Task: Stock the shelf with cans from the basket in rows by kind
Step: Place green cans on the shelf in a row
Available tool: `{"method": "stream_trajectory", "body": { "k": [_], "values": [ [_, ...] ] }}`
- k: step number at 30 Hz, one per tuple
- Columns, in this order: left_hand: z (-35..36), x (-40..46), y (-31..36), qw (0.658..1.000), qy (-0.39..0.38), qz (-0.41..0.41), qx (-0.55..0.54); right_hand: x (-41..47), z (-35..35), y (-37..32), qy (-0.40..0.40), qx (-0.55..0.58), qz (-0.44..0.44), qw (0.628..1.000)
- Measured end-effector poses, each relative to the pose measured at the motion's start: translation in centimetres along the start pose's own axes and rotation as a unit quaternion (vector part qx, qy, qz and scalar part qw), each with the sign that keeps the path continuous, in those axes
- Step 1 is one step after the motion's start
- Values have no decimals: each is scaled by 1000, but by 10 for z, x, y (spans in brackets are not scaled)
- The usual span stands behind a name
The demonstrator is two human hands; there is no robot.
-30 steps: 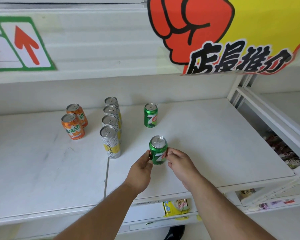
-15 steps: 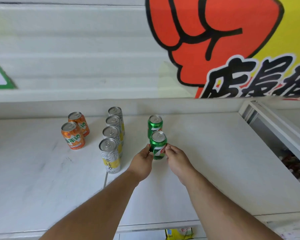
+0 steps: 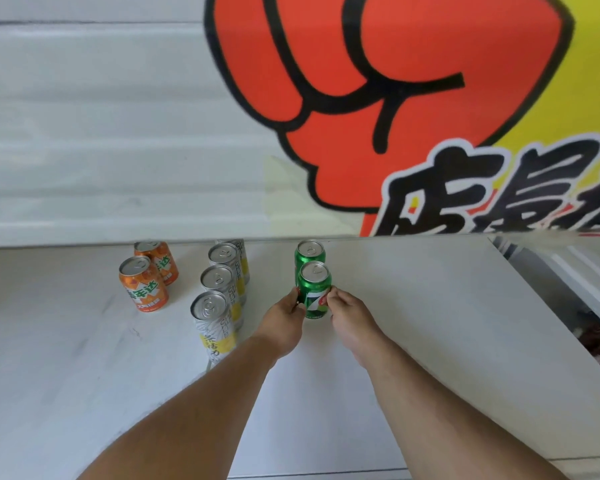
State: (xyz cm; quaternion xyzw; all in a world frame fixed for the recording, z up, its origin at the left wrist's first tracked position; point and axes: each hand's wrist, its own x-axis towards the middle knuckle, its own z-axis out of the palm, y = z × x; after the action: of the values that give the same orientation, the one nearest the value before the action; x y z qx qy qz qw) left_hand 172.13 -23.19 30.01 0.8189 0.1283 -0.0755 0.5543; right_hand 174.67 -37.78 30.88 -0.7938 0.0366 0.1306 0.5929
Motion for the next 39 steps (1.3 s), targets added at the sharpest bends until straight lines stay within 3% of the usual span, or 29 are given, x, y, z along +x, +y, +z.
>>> {"method": "stream_trajectory", "body": {
  "k": [11, 22, 31, 39],
  "values": [
    [-15, -73, -6, 1000, 12, -24, -14, -60, -3, 2, -10, -51, 32, 998],
    [-48, -186, -53, 999, 23, -11, -48, -169, 52, 11, -63, -167, 10, 984],
    [-97, -284, -77, 987, 142, 6, -75, -235, 93, -11, -138, -169, -98, 971],
    [-118, -411, -154, 968, 224, -114, -7, -335, 123, 38, -277, -181, -97, 939]
  ]
}}
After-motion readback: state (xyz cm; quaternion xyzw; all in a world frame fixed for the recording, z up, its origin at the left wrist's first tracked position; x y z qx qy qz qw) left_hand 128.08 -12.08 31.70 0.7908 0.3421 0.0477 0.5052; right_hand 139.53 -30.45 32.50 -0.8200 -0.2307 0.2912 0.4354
